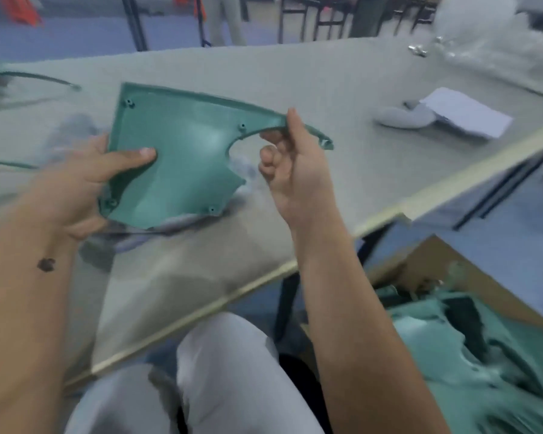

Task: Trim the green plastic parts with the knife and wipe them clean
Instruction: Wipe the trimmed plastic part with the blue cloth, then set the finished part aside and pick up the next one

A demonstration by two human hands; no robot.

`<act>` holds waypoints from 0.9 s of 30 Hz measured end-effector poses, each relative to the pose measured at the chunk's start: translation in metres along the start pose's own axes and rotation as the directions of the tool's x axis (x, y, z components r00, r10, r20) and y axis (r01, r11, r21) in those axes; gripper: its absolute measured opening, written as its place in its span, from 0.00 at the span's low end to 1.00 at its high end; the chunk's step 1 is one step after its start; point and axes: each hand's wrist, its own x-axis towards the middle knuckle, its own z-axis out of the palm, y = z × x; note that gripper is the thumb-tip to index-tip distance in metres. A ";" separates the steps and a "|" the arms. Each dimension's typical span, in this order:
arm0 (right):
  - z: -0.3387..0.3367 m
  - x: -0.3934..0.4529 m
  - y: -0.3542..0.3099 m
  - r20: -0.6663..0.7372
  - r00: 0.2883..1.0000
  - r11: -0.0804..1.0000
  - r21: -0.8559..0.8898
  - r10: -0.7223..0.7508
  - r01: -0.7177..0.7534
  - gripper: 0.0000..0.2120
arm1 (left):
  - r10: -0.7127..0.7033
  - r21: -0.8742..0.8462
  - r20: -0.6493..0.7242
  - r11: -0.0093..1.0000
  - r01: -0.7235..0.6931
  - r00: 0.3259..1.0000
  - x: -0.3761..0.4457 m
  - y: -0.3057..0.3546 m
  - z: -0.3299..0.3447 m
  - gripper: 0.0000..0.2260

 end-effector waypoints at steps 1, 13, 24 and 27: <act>-0.015 -0.007 -0.009 -0.032 0.999 0.998 0.058 -0.002 0.004 0.12 | -0.027 0.018 0.032 1.000 0.026 0.999 0.006 -0.001 0.016 0.14; -0.240 -0.151 -0.116 -0.641 0.735 0.867 0.215 -0.222 0.449 0.14 | -0.162 0.387 0.592 0.916 -0.102 0.789 -0.001 -0.073 0.291 0.13; -0.372 -0.225 -0.091 -0.990 0.141 0.980 -0.003 -0.031 0.197 0.19 | -0.565 0.677 0.468 0.724 0.135 0.680 -0.034 -0.220 0.341 0.18; -0.381 -0.233 -0.079 -0.991 0.122 0.997 0.063 0.057 0.043 0.15 | -0.623 0.693 0.525 0.708 0.134 0.580 -0.044 -0.230 0.341 0.19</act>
